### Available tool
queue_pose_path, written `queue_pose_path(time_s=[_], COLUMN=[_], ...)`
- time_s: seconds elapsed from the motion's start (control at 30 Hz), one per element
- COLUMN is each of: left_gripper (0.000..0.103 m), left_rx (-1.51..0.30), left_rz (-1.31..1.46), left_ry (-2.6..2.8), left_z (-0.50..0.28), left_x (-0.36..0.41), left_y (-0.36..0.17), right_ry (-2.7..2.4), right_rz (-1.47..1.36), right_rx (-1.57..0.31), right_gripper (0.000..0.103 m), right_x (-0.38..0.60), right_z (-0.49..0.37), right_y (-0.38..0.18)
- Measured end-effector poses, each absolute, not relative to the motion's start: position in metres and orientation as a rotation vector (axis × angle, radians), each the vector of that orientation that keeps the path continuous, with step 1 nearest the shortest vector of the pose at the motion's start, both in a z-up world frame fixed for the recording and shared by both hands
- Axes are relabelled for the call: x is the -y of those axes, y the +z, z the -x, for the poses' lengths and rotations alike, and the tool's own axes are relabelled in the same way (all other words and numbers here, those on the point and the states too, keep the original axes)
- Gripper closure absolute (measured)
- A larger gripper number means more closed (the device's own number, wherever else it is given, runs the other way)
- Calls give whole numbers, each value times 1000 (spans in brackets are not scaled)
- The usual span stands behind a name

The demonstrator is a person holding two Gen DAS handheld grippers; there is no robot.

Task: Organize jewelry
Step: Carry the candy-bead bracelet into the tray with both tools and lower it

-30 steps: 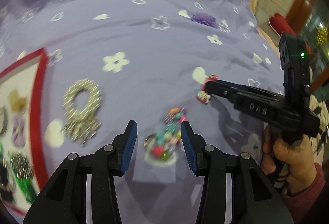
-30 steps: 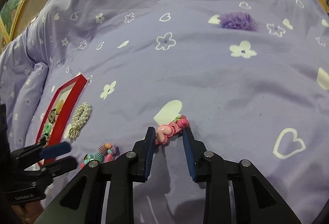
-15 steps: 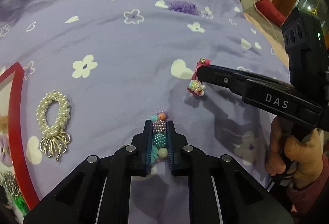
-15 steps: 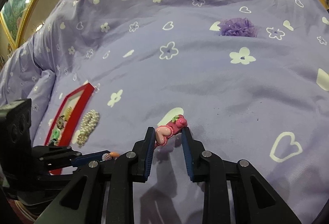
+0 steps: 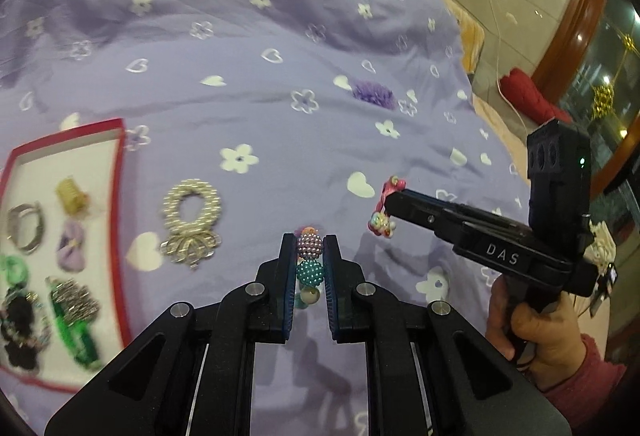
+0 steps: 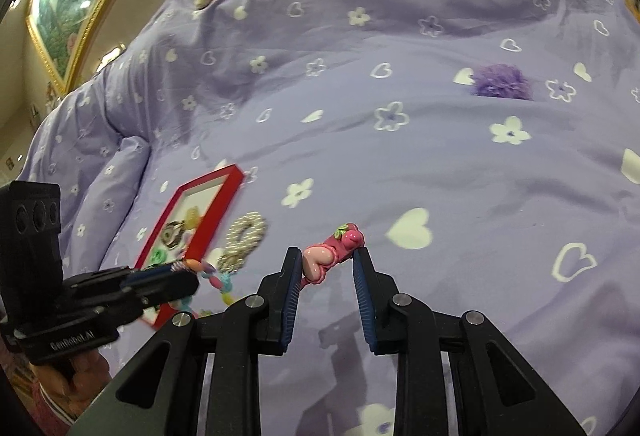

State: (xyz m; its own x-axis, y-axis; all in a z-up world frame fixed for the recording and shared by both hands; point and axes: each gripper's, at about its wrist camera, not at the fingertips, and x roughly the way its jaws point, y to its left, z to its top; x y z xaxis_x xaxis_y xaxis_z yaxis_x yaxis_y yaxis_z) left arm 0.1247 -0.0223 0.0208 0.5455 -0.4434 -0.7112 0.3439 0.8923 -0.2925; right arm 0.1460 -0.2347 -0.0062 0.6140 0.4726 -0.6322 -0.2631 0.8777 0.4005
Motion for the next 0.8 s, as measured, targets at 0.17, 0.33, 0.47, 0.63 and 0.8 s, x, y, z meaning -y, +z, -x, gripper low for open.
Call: queue_pose_path(time_s=[0.17,0.33,0.47,0.63,0.8], left_gripper=[92,92,92,92,92], left_rx=[-855,-842,-841,-833,-827], left_rz=[163,204,239,265,286], left_ry=[-424,-377,-332,-281,-235], left_z=[-110,-96,-85,-74,-69], left_x=[-5,-32,-55,-82,-108], left_y=[29,28,24,21,19], right_ry=[476,527,566,614,663], right_rz=[-259,-235,-216,-191,-167], right_rx=[-804,-810,-816,-831,-843], right_gripper=[77,77,77,77,77], right_x=[212,186,165,138,112], right_z=[-137,-131,-126,-122,-118], right_y=[-1,2,1,-1,-4])
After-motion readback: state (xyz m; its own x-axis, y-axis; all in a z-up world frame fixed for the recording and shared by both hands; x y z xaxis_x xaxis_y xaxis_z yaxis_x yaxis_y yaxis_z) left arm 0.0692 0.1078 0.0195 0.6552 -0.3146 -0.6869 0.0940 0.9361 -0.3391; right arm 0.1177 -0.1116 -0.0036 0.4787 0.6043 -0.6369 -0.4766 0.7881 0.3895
